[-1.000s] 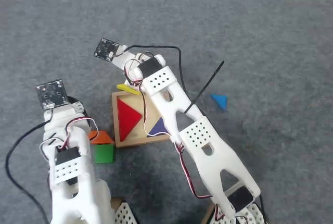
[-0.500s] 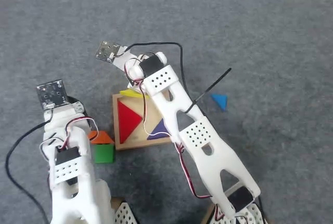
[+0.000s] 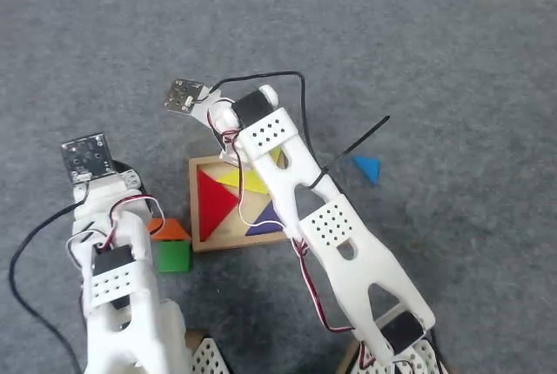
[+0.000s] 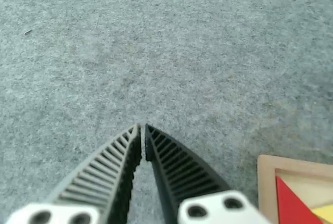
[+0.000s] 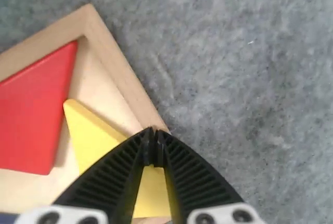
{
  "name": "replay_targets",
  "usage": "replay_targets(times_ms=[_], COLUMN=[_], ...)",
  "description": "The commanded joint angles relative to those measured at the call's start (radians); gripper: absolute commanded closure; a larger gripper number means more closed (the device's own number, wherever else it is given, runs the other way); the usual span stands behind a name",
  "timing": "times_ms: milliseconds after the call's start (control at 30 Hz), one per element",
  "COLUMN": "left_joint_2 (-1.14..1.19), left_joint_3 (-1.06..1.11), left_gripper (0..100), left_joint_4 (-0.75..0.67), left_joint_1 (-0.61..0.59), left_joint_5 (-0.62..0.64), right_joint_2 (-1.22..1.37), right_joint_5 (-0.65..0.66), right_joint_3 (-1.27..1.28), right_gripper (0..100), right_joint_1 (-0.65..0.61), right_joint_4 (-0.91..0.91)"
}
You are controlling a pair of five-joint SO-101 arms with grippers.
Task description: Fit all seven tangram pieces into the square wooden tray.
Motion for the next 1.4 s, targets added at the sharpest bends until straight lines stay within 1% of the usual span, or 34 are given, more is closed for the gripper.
replay_targets(times_ms=[0, 133, 333, 433, 533, 633, 767, 833, 900, 967, 1100, 1267, 1367], left_joint_2=[-0.034, -0.034, -0.034, -0.034, -0.034, -0.034, -0.034, -0.034, -0.034, -0.034, -0.034, -0.034, -0.034], left_joint_3=[-0.01, -0.01, -0.01, -0.01, -0.01, -0.01, -0.01, -0.01, -0.008, -0.004, -0.001, 0.001, 0.001], left_gripper=[99, 99, 99, 99, 99, 99, 99, 99, 99, 99, 99, 99, 99], left_joint_4=[-0.026, -0.026, -0.026, -0.026, -0.026, -0.026, -0.026, -0.026, -0.026, -0.029, -0.029, -0.026, -0.026], left_joint_1=[-0.005, -0.005, -0.005, -0.005, -0.005, -0.005, -0.003, -0.003, 0.002, 0.003, 0.018, 0.025, 0.025], left_joint_5=[-0.014, -0.014, -0.014, -0.014, -0.014, -0.014, -0.014, -0.026, -0.068, -0.083, -0.087, -0.089, -0.089], right_joint_2=[-0.091, -0.17, -0.282, -0.369, -0.51, -0.662, -0.814, -0.858, -0.889, -0.914, -0.931, -0.926, -0.929], right_joint_5=[-0.012, -0.015, -0.018, -0.034, -0.035, -0.035, -0.031, -0.031, -0.029, -0.026, -0.002, -0.002, -0.003], right_joint_3=[-0.032, -0.032, -0.003, 0.101, 0.227, 0.45, 0.827, 0.99, 1.137, 1.257, 1.373, 1.425, 1.436], right_gripper=[99.1, 99.1, 99.2, 99.2, 99.2, 99.2, 99.1, 99.1, 99.1, 99.1, 99.1, 99.1, 99.1], right_joint_1=[-0.007, 0.025, 0.131, 0.182, 0.252, 0.295, 0.26, 0.228, 0.189, 0.14, 0.081, 0.074, 0.058], right_joint_4=[0.044, 0.045, 0.054, 0.054, 0.054, 0.051, 0.021, -0.056, -0.17, -0.266, -0.372, -0.472, -0.475])
